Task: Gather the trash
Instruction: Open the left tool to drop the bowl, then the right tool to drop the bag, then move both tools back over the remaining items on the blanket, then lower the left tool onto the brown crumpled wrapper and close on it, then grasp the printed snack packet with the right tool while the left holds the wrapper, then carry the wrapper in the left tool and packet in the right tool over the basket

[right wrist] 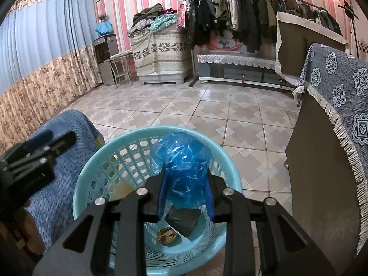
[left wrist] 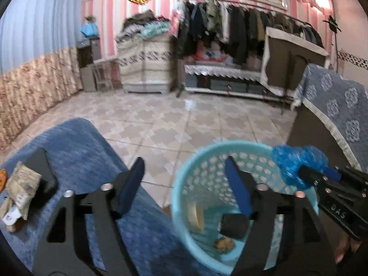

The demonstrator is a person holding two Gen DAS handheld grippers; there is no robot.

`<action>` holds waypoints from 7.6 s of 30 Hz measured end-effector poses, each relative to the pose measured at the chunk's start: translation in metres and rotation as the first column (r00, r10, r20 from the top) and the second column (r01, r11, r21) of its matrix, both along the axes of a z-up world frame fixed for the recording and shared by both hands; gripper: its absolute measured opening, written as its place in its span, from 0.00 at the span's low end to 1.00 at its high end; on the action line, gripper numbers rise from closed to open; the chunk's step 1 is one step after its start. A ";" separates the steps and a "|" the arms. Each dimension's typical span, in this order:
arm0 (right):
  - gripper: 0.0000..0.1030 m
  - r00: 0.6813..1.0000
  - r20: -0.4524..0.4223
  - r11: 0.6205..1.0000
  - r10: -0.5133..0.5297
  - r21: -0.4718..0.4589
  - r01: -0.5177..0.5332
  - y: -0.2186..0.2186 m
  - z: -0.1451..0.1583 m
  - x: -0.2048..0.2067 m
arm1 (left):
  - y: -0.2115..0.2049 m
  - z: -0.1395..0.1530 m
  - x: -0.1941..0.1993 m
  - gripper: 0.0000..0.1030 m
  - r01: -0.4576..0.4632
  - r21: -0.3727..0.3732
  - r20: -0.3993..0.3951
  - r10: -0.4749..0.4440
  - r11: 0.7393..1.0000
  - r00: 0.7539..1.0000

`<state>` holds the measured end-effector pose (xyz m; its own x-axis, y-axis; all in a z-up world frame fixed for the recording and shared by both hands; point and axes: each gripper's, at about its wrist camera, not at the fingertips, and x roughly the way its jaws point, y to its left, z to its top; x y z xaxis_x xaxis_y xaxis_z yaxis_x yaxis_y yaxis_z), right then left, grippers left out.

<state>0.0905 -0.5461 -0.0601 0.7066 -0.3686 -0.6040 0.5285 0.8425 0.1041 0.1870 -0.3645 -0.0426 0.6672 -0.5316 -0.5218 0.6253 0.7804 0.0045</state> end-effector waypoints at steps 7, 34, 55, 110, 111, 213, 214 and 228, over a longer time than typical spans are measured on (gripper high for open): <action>0.27 1.000 -0.004 1.000 0.014 -0.007 -0.014 0.004 -0.001 0.004 | 0.036 0.012 0.021 0.90 -0.119 0.009 0.044 0.118 0.993 0.992; 0.91 1.000 0.000 0.998 0.024 -0.059 -0.024 0.034 0.001 0.020 | 0.100 0.015 0.020 0.95 -0.251 0.001 0.035 0.250 0.968 0.968; 0.96 0.999 0.001 0.994 0.051 -0.096 -0.051 0.058 0.008 0.028 | 0.159 0.026 0.005 0.95 -0.307 -0.020 0.040 0.307 0.952 0.951; 0.96 0.891 -0.087 0.876 0.447 -0.159 -0.455 0.262 0.000 0.063 | 0.452 -0.026 -0.046 0.95 -0.679 0.055 -0.050 0.681 0.732 0.731; 0.96 0.891 -0.089 0.877 0.446 -0.158 -0.454 0.262 -0.001 0.064 | 0.457 -0.027 -0.044 0.95 -0.685 0.057 -0.046 0.687 0.726 0.725; 0.01 0.935 0.123 0.941 0.333 0.019 -0.338 0.150 0.044 0.056 | 0.386 0.032 0.002 0.32 -0.506 -0.044 -0.044 0.505 0.861 0.862; 0.01 0.940 0.135 0.948 0.313 0.013 -0.317 0.141 0.047 0.049 | 0.379 0.034 0.003 0.32 -0.496 -0.045 -0.040 0.494 0.867 0.868; 0.01 0.985 0.170 0.999 0.017 0.025 -0.021 0.019 0.041 -0.020 | 0.273 0.051 -0.003 0.32 -0.322 -0.062 0.003 0.323 0.945 0.946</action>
<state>0.0705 -0.5269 -0.0189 0.8064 -0.3396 -0.4842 0.4853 0.8479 0.2134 0.1837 -0.0916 0.0084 0.8144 -0.3170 -0.4861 0.3404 0.9393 -0.0423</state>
